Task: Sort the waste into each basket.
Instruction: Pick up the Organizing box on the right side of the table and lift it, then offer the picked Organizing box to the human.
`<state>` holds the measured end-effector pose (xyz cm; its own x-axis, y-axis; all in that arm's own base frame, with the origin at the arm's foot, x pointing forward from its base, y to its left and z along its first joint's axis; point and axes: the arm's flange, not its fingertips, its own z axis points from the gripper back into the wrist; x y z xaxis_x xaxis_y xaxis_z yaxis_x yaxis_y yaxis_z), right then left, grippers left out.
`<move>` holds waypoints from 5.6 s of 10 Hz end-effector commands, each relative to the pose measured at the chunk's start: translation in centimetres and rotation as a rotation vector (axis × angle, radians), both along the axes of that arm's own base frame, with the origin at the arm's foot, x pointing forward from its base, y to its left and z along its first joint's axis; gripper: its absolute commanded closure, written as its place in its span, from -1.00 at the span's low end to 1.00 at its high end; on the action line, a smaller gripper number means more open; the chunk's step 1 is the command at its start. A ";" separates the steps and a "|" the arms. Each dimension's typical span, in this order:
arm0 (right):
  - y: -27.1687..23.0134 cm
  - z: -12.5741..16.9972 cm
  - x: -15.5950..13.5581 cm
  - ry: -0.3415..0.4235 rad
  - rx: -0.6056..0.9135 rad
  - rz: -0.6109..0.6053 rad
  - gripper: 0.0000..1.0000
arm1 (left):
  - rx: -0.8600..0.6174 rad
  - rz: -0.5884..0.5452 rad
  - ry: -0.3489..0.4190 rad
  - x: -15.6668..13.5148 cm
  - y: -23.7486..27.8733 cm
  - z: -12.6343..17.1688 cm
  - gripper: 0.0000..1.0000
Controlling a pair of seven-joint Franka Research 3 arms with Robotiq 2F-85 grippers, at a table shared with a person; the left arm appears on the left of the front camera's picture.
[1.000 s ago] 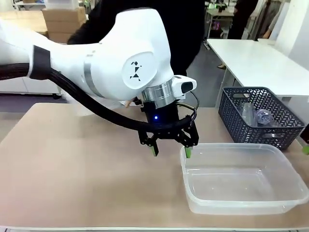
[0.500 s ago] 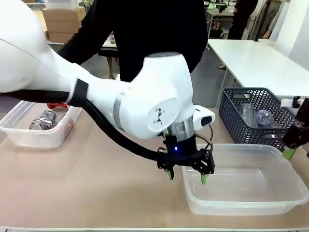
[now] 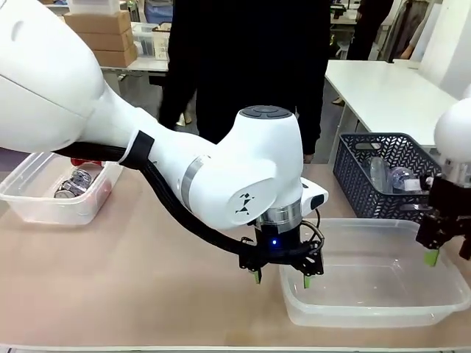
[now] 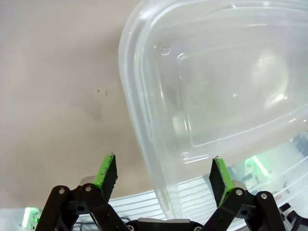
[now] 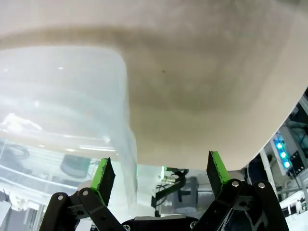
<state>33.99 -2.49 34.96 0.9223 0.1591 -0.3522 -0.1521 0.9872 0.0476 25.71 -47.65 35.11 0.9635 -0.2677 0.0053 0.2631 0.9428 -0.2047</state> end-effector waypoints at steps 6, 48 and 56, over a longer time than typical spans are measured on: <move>-1.0 -1.8 -3.9 -0.058 -0.056 -0.081 0.14 | -0.043 0.058 -0.048 0.9 -0.4 0.5 0.20; 24.9 15.9 5.9 0.117 0.181 -0.078 1.00 | -0.150 0.251 -0.184 2.6 29.2 16.6 1.00; 24.9 15.9 5.9 0.117 0.181 -0.078 1.00 | -0.150 0.251 -0.184 2.6 29.2 16.6 1.00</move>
<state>40.45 22.72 50.78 0.8907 0.1630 -0.4243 -0.0653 0.9697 0.2354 28.25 -19.16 51.91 0.9795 -0.0182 0.2008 0.0845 0.9412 -0.3270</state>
